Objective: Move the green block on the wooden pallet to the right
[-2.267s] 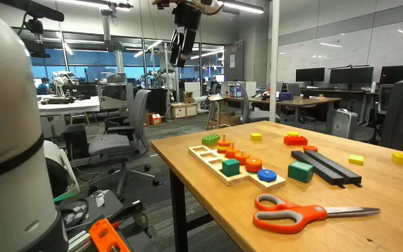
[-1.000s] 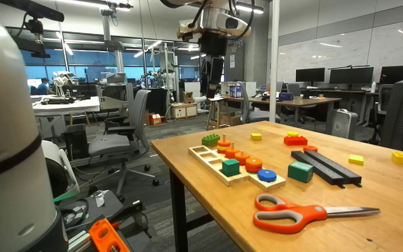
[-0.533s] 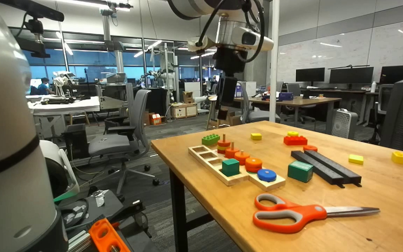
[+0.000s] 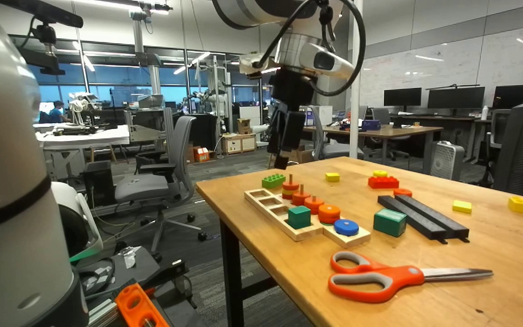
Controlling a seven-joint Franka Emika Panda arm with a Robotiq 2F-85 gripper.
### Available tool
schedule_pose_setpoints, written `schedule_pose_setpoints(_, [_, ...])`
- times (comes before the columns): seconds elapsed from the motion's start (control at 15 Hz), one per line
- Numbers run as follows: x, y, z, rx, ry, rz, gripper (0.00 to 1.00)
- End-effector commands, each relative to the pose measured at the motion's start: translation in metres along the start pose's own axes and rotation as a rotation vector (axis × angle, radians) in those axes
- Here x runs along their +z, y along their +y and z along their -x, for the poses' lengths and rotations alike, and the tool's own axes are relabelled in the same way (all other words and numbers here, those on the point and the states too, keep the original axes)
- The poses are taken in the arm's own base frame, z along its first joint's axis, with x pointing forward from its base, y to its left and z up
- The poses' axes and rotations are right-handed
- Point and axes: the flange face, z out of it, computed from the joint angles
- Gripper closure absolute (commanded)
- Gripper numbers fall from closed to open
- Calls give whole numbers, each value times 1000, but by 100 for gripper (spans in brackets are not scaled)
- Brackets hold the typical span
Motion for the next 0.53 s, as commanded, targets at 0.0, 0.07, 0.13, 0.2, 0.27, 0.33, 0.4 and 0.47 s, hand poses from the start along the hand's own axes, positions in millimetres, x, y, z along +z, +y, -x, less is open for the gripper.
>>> schedule_pose_setpoints(0.0, [-1,19,14,-61,-24,4,0])
schedule_pose_setpoints(0.07, [2,22,12,-57,-27,17,0])
schedule_pose_setpoints(0.13, [4,25,10,-52,-33,26,0])
schedule_pose_setpoints(0.2, [7,27,7,-48,-31,38,0])
schedule_pose_setpoints(0.27, [11,29,4,-38,-23,51,0])
schedule_pose_setpoints(0.33, [14,31,2,-30,-24,62,0])
schedule_pose_setpoints(0.4, [18,33,-1,-31,-25,69,0])
schedule_pose_setpoints(0.47, [21,35,-2,-33,-24,73,0])
